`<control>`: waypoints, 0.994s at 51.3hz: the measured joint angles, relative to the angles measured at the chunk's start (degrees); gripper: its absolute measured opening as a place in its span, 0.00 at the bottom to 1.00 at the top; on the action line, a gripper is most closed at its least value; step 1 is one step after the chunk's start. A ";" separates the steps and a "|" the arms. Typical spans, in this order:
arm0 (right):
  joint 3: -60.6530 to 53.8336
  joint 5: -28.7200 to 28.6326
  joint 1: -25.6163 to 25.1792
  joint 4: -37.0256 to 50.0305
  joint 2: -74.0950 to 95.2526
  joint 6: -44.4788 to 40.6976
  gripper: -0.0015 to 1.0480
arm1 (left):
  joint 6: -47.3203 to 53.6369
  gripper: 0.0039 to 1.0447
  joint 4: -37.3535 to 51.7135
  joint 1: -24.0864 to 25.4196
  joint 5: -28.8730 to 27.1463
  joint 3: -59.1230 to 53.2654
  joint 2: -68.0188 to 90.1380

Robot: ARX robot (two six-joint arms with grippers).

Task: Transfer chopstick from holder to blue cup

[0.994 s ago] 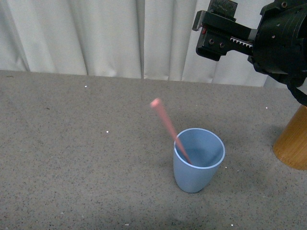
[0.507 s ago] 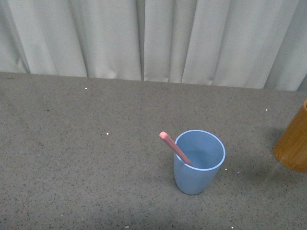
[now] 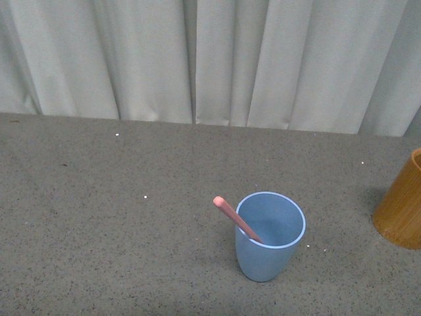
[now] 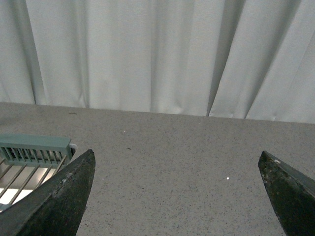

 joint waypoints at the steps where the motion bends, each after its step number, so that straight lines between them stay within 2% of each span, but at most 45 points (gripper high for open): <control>1: 0.00 -0.61 -0.48 -0.15 -0.15 0.00 0.01 | 0.00 0.94 0.00 0.00 0.00 0.00 0.00; 3: 0.00 -2.23 -1.53 -0.44 -0.44 0.02 0.01 | 0.00 0.94 0.00 0.00 0.00 0.00 0.00; 7: 0.00 -9.57 -7.26 -1.25 -1.07 -0.04 0.01 | 0.00 0.94 0.00 0.02 -0.02 0.00 0.00; 10: 0.00 -10.54 -10.73 -1.29 -1.20 0.00 0.01 | 0.00 0.94 0.00 0.00 -0.09 0.00 0.00; 26: 0.00 -11.08 -11.26 -1.29 -1.22 -0.07 0.01 | 0.00 0.94 0.00 0.00 -0.02 0.00 0.00; 31: 0.00 -11.08 -11.26 -1.29 -1.22 -0.09 0.14 | 0.00 0.94 0.00 0.00 -0.07 0.00 0.00; 36: 0.00 -11.08 -11.26 -1.29 -1.22 -0.09 0.32 | 0.00 0.94 0.00 0.00 -0.04 0.00 0.00; 50: 0.00 -11.08 -11.30 -1.29 -1.22 -0.09 0.71 | 0.00 0.94 0.00 0.00 -0.04 0.00 0.00; 51: 0.00 -11.08 -11.30 -1.29 -1.22 -0.09 0.76 | 0.00 0.94 0.00 0.00 -0.04 0.00 0.00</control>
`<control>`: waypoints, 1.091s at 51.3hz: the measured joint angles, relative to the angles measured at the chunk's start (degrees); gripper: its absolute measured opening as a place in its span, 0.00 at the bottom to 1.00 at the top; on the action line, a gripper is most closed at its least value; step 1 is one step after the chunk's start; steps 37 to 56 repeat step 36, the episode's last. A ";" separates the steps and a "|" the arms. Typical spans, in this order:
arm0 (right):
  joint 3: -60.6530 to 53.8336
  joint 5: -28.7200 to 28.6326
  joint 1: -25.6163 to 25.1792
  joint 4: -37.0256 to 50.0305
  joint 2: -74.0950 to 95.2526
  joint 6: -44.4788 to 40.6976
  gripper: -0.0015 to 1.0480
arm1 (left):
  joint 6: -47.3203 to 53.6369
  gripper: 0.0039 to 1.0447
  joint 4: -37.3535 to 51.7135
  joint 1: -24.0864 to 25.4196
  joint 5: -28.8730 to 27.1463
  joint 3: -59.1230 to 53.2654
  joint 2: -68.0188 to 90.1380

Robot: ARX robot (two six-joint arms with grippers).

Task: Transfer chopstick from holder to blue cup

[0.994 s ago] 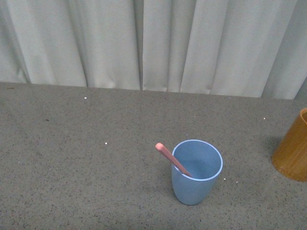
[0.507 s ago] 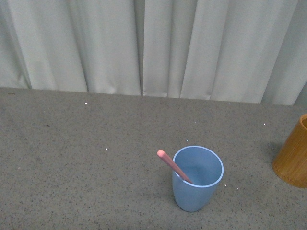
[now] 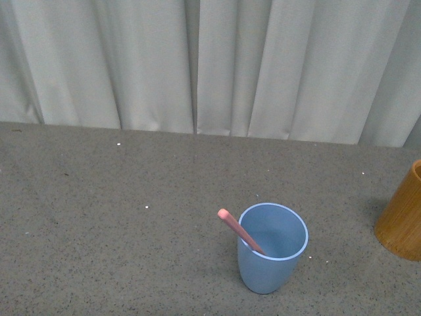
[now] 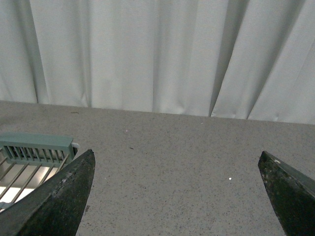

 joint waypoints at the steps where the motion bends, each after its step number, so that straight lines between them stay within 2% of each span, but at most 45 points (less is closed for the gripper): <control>1: 0.00 0.00 0.00 0.00 0.00 0.00 0.80 | 0.00 0.94 0.00 0.00 0.00 0.00 0.00; 4: 0.00 0.00 0.00 0.00 0.00 0.04 0.92 | 0.00 0.94 0.00 0.00 0.00 0.00 0.00; 5: 0.00 0.00 0.00 0.00 0.00 0.07 0.93 | 0.00 0.94 0.00 0.00 0.00 0.00 0.00; 8: 0.00 0.00 0.00 0.00 0.00 0.04 0.90 | 0.00 0.94 0.00 0.00 0.02 0.00 0.00; 56: 0.00 0.00 0.00 0.00 0.00 0.04 0.91 | 0.00 0.94 0.00 0.02 0.02 0.00 0.00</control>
